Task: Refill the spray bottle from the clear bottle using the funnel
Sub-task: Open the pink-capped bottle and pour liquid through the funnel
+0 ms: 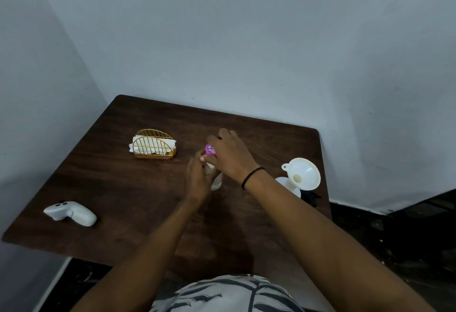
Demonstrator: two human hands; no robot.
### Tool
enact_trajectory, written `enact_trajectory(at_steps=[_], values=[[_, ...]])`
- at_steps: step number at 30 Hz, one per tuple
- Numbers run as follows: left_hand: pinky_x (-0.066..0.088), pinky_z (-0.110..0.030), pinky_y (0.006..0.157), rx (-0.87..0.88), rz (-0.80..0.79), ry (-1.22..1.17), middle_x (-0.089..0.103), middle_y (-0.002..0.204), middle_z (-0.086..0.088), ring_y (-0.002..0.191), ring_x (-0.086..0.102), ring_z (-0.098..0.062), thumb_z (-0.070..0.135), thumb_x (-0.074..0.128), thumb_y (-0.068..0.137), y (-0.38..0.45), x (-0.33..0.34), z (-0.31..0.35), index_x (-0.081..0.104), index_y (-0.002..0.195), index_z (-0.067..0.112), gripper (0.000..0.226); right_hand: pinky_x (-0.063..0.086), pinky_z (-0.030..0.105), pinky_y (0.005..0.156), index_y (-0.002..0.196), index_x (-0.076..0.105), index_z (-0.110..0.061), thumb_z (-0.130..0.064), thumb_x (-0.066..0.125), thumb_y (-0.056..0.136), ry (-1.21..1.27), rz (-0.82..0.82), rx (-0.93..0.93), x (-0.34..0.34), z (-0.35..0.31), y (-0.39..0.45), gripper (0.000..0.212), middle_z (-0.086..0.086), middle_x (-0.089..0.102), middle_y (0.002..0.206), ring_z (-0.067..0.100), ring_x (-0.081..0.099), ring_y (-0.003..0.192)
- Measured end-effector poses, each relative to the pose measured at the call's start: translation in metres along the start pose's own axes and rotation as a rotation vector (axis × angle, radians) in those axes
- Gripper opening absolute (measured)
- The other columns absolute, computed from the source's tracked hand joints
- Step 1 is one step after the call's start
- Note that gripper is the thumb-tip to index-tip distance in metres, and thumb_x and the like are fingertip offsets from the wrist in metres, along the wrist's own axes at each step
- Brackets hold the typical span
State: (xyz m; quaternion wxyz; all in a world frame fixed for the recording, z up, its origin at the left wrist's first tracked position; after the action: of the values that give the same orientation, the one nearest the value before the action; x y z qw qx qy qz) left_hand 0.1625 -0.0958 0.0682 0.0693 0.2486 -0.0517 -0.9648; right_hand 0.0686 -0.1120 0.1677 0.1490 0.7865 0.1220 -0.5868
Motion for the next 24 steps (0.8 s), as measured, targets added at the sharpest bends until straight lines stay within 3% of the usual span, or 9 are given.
enact_trajectory(at_steps=[5, 8, 10, 13, 16, 20, 24], values=[[0.055, -0.049, 0.090, -0.006, 0.003, 0.012, 0.064, 0.124, -0.008, 0.112, 0.062, -0.024, 0.035, 0.080, 0.077, 0.003, 0.000, -0.007, 0.052, 0.129, 0.015, 0.062, 0.041, 0.032, 0.100, 0.126, 0.063, -0.015, -0.001, 0.061, 0.085, 0.181, -0.086, -0.216, -0.012, -0.011, 0.005, 0.043, 0.005, 0.056, 0.128, 0.025, 0.041, 0.124], [0.056, -0.048, 0.087, 0.006, 0.003, -0.005, 0.064, 0.123, -0.008, 0.110, 0.061, -0.024, 0.046, 0.076, 0.076, 0.002, 0.001, -0.002, 0.053, 0.128, 0.013, 0.066, 0.041, 0.030, 0.101, 0.129, 0.060, -0.014, 0.000, 0.064, 0.085, 0.236, 0.019, -0.200, -0.020, -0.006, 0.002, 0.046, 0.006, 0.052, 0.134, 0.024, 0.040, 0.129], [0.055, -0.045, 0.088, 0.008, -0.005, -0.029, 0.063, 0.124, -0.004, 0.112, 0.059, -0.021, 0.057, 0.071, 0.072, 0.001, -0.001, 0.002, 0.052, 0.128, 0.018, 0.071, 0.043, 0.027, 0.099, 0.131, 0.059, -0.014, -0.007, 0.065, 0.089, 0.293, 0.240, -0.075, -0.028, 0.013, -0.005, 0.043, 0.009, 0.048, 0.129, 0.022, 0.045, 0.120], [0.052, -0.042, 0.091, 0.021, 0.003, -0.040, 0.061, 0.126, 0.004, 0.114, 0.057, -0.016, 0.050, 0.076, 0.073, 0.001, -0.003, 0.002, 0.051, 0.128, 0.021, 0.067, 0.037, 0.020, 0.092, 0.131, 0.059, -0.012, -0.016, 0.060, 0.096, 0.483, 0.497, 0.275, -0.018, 0.057, -0.031, 0.036, 0.013, 0.044, 0.126, 0.013, 0.045, 0.106], [0.053, -0.044, 0.092, 0.013, -0.003, -0.045, 0.057, 0.122, 0.008, 0.115, 0.056, -0.016, 0.046, 0.079, 0.074, 0.001, -0.003, 0.001, 0.050, 0.128, 0.022, 0.066, 0.040, 0.023, 0.085, 0.123, 0.055, -0.017, -0.027, 0.063, 0.095, 0.559, 0.391, 0.508, 0.028, 0.082, -0.055, 0.031, 0.007, 0.040, 0.127, 0.013, 0.048, 0.101], [0.054, -0.045, 0.090, -0.007, 0.004, -0.042, 0.057, 0.122, 0.007, 0.114, 0.057, -0.018, 0.044, 0.081, 0.073, 0.001, -0.003, 0.000, 0.050, 0.128, 0.022, 0.067, 0.049, 0.030, 0.074, 0.100, 0.052, -0.020, -0.029, 0.071, 0.088, 0.460, 0.190, 0.557, 0.079, 0.090, -0.079, 0.024, 0.001, 0.043, 0.116, 0.017, 0.056, 0.089], [0.054, -0.045, 0.093, -0.042, -0.014, -0.039, 0.058, 0.130, -0.002, 0.119, 0.055, -0.018, 0.046, 0.081, 0.072, 0.001, -0.001, -0.003, 0.048, 0.130, 0.022, 0.071, 0.054, 0.039, 0.083, 0.099, 0.058, -0.017, -0.030, 0.071, 0.087, 0.403, 0.066, 0.575, 0.109, 0.098, -0.090, 0.022, 0.003, 0.049, 0.117, 0.021, 0.059, 0.094]])
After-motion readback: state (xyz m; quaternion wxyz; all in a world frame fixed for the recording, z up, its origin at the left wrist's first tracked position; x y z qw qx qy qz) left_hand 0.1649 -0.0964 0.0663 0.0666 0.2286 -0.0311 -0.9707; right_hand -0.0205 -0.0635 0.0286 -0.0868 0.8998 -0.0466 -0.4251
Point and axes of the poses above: each hand's wrist, its own y-axis towards the middle knuckle, its own x-axis out of the palm, z = x × y, the point moved 9 cm from there along y, towards the middle knuckle
